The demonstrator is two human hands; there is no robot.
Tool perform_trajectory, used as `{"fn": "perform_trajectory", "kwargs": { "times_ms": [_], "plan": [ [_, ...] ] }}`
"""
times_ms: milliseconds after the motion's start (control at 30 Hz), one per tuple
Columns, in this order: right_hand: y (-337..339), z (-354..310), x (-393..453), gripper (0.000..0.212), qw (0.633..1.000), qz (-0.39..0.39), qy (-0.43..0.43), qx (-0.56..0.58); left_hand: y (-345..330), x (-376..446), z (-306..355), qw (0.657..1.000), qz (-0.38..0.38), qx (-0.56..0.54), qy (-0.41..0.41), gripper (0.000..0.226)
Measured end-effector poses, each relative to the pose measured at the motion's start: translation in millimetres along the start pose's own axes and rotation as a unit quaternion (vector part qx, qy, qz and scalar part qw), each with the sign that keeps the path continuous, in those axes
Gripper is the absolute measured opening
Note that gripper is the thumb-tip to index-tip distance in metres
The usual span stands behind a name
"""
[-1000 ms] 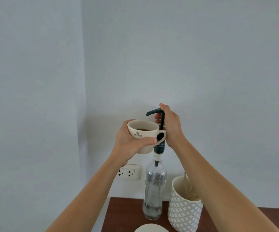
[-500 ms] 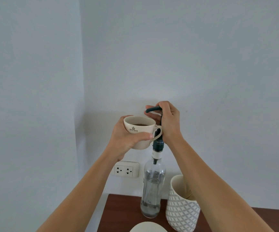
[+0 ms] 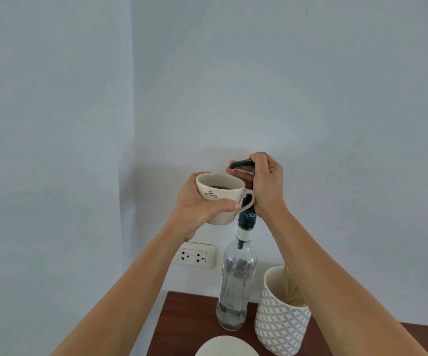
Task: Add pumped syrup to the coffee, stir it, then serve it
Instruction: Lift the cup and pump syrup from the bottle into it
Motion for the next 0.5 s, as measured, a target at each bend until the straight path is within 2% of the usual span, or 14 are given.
{"fn": "perform_trajectory", "kwargs": {
  "times_ms": [300,500],
  "plan": [
    [1.3,2.3,1.7,0.027,1.000,0.005,0.011,-0.016,-0.7,1.2,-2.9,1.000,-0.001,-0.002,0.001,0.107],
    [2.2,3.5,1.4,0.027,0.999,0.011,0.010,-0.028,-1.2,2.1,-4.6,1.000,-0.008,-0.003,0.005,0.097]
  ]
}}
Point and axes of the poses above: each hand's wrist, its own x-axis towards the middle knuckle, its own y-axis out of the back of the hand, z = x × y, the point moved 4 cm from there along x, towards the middle knuckle, and after that the axes turned 7 degrees about x, right-handed, at the moved point
